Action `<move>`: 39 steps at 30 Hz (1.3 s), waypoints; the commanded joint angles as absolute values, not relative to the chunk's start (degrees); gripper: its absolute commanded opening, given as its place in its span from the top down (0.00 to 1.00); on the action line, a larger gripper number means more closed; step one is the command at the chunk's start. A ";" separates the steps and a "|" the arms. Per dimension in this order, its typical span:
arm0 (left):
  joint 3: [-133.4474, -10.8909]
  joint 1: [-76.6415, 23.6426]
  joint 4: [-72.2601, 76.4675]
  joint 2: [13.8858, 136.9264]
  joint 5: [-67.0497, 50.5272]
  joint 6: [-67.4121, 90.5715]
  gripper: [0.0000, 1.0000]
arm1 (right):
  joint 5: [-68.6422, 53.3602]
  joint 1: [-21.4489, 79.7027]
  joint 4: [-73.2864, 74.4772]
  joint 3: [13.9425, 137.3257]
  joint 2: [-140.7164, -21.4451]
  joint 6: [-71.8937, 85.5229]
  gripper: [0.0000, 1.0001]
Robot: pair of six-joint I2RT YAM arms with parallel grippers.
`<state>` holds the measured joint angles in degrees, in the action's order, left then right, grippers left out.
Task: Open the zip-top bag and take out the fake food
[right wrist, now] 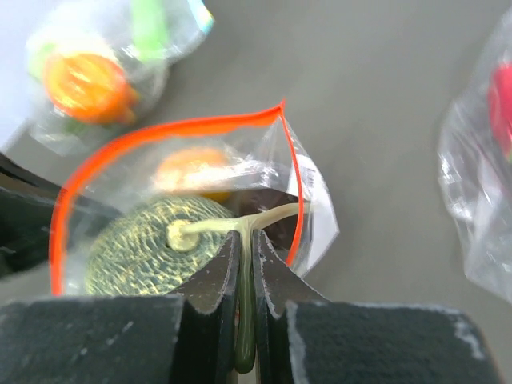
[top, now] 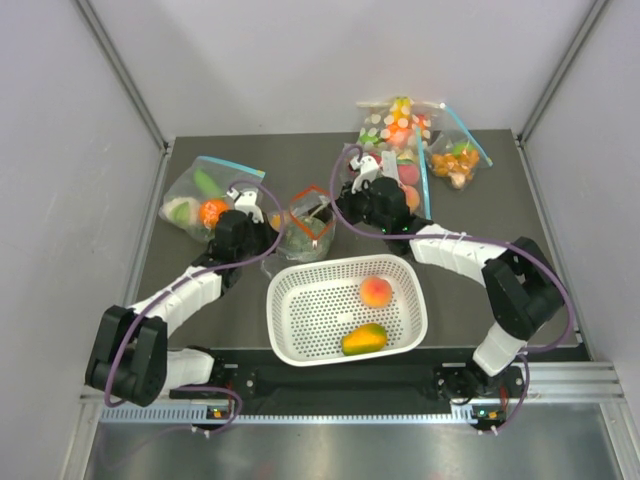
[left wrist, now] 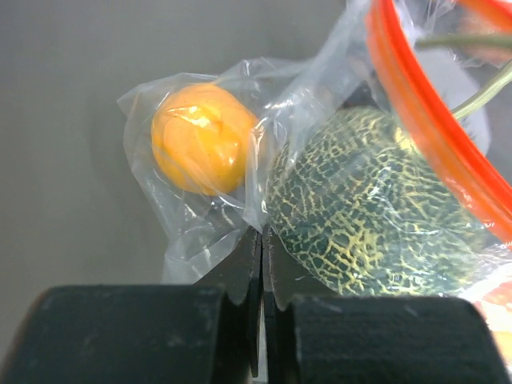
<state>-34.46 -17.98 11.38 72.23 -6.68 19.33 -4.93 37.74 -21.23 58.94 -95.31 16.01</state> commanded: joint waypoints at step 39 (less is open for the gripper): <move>-30.94 -17.49 17.40 69.08 -7.82 19.16 0.90 | -10.46 34.45 -33.75 68.03 -94.48 31.20 1.00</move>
